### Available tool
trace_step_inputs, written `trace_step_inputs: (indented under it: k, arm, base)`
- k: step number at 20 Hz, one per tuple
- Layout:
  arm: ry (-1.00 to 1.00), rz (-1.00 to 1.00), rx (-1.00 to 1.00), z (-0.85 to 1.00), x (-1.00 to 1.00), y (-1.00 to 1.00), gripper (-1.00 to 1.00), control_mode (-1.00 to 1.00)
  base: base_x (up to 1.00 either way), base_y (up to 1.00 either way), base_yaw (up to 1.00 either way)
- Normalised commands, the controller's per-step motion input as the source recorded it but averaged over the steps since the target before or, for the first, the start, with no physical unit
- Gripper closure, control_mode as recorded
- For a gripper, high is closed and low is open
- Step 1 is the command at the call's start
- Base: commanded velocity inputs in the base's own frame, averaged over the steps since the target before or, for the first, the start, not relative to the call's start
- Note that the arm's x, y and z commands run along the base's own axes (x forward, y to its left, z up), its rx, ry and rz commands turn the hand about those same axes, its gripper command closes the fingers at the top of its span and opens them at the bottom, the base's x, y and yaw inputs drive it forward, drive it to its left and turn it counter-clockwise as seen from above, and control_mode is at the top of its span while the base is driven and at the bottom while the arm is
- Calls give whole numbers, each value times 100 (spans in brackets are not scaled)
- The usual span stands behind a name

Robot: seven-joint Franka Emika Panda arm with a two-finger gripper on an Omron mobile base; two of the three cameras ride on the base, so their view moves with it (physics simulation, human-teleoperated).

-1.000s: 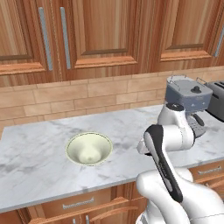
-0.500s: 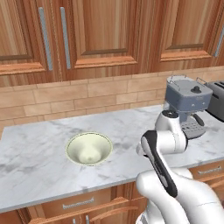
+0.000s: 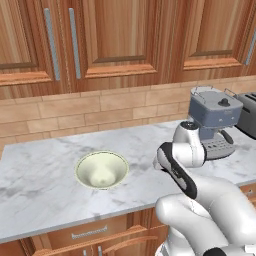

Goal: Clear the mugs and bowl far away from the sink.

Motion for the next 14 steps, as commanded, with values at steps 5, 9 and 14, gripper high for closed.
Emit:
trace_step_inputs:
  k: [5,9,14]
  arm:
    - [0,0,0,-19,0,0,-100,-100]
    - [0,-2,0,1,0,0,-100,-100]
    - [0,-5,0,51,-6,0,-100,-100]
  base:
    - [0,0,0]
    - [0,0,0]
    - [0,0,0]
